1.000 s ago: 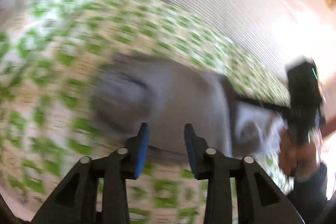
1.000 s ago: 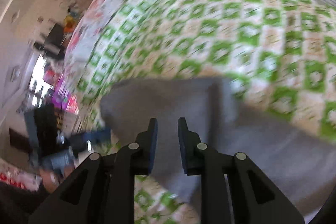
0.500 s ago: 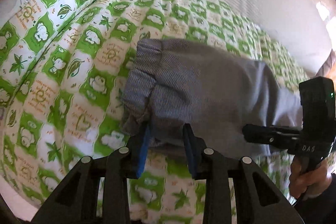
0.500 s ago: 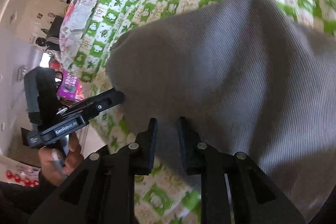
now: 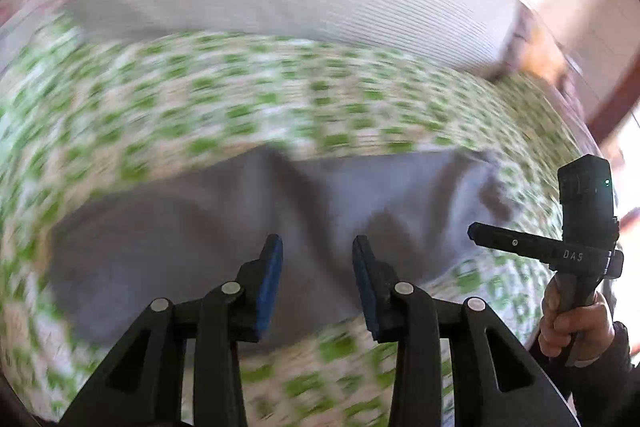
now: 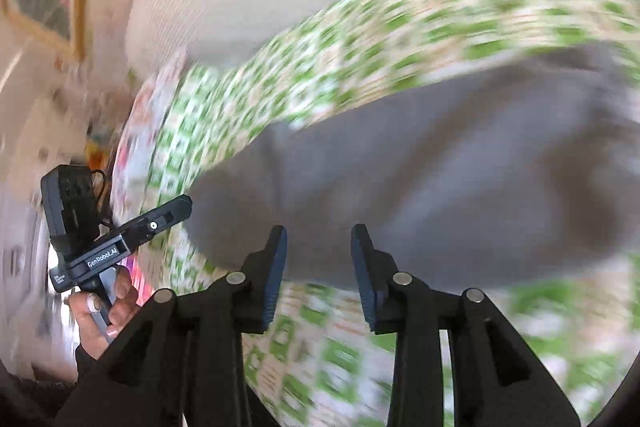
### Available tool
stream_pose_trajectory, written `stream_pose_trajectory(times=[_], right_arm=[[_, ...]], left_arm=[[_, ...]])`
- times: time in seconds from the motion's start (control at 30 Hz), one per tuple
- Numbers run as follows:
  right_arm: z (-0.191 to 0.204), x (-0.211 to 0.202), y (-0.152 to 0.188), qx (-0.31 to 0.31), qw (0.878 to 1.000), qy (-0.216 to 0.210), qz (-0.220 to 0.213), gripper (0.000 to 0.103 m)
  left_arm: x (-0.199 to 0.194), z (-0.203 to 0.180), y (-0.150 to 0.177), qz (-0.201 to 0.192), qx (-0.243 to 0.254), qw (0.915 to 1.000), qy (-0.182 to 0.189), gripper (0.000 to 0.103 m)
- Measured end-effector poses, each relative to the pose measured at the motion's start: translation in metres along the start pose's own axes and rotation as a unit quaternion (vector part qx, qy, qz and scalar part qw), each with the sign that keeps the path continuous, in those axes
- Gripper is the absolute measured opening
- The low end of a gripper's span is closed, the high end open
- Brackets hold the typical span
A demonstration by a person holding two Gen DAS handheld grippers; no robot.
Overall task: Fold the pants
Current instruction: 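Grasp the cuff end with the right tool while the left tool grasps the folded edge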
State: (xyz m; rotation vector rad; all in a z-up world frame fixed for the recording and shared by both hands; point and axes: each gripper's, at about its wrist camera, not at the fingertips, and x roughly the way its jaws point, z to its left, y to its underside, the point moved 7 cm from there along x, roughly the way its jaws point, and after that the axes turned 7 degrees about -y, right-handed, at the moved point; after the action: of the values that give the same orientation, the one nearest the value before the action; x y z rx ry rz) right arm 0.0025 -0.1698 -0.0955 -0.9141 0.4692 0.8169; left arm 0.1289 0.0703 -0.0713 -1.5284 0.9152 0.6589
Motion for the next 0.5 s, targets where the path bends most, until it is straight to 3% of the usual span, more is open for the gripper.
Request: stream_pose_trajectory(times=[0.13, 0.27, 0.5], right_arm=[[-0.037, -0.061, 0.004, 0.051, 0.996, 0.036, -0.067, 0.042], [-0.076, -0.103, 0.013, 0.108, 0.987, 0.06, -0.106, 0.046], [-0.115, -0.119, 0.011, 0.165, 0.976, 0.047, -0.138, 0.046]], left_arm=[[0.026, -0.061, -0.028, 0.016, 0.067, 0.9966, 0.045, 0.042], [0.049, -0.11, -0.043, 0.033, 0.125, 0.9892, 0.068, 0.046], [0.096, -0.168, -0.058, 0.071, 0.21, 0.9715, 0.085, 0.052]])
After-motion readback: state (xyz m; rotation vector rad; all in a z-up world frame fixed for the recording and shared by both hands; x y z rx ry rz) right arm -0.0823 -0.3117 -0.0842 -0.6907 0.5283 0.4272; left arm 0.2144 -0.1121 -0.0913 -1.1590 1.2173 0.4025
